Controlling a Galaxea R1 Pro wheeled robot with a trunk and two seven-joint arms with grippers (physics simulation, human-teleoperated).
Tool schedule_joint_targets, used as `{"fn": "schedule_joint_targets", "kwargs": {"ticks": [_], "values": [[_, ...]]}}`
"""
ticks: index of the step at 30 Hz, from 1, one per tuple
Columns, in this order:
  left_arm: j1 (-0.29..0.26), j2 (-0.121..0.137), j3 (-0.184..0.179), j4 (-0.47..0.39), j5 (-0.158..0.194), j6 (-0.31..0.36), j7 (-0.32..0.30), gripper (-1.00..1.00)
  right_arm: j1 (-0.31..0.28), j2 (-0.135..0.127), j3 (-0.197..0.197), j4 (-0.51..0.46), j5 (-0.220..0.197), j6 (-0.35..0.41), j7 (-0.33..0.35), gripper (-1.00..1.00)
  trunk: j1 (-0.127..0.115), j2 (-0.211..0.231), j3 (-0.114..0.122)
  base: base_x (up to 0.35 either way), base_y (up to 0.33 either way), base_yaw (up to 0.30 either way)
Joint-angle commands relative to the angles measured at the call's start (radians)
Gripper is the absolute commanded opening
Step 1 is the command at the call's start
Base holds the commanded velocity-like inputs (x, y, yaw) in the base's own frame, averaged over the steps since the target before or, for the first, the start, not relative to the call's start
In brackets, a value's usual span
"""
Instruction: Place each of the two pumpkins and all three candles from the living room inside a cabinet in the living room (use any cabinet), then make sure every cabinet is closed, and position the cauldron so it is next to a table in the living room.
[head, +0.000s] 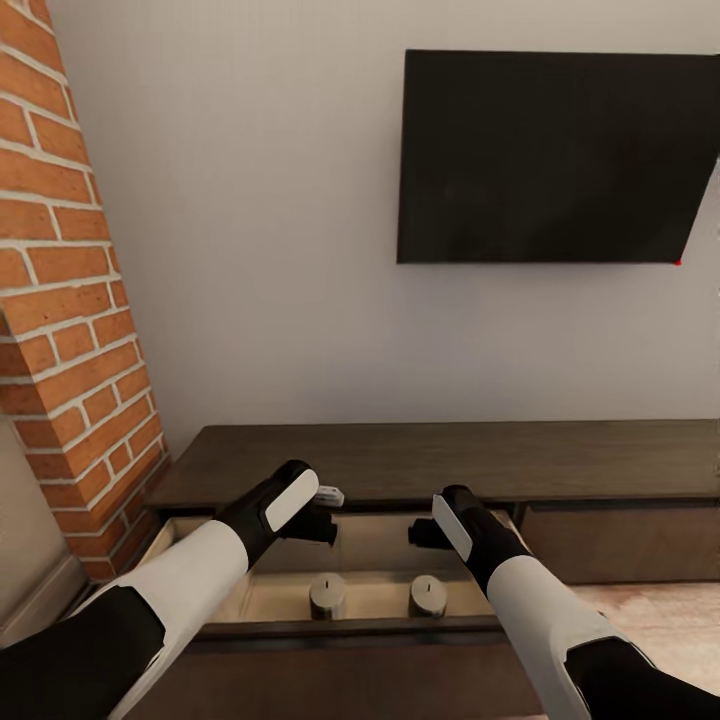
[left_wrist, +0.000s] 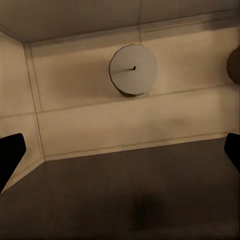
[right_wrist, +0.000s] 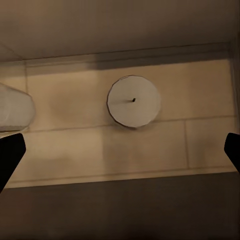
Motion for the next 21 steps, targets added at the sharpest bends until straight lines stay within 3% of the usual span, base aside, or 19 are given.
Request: {"fn": "schedule_joint_targets", "kwargs": {"ticks": [1, 7, 12, 21], "values": [[-0.001, 0.001, -0.005, -0.001, 0.010, 0.001, 0.010, 1.00, 0.000, -0.001, 0.005, -0.002, -0.011, 0.003, -0.009, 1.00, -0.001, 0.000, 0.003, -0.036, 0.000, 0.000], [-0.001, 0.003, -0.005, -0.041, 0.007, 0.006, 0.013, 1.00, 0.001, -0.002, 0.005, -0.021, -0.011, 0.018, -0.008, 1.00, -0.003, 0.001, 0.026, -0.019, 0.000, 0.000], [0.001, 0.004, -0.005, -0.156, 0.013, 0.021, 0.033, 1.00, 0.005, -0.002, 0.003, -0.073, -0.011, 0.029, -0.008, 1.00, -0.006, 0.002, 0.045, -0.139, 0.014, 0.000], [0.002, 0.004, -0.003, -0.245, 0.019, 0.049, 0.084, 1.00, 0.012, -0.007, -0.023, -0.270, -0.013, 0.078, -0.006, 1.00, -0.010, 0.005, 0.080, -0.031, 0.003, 0.000]]}}
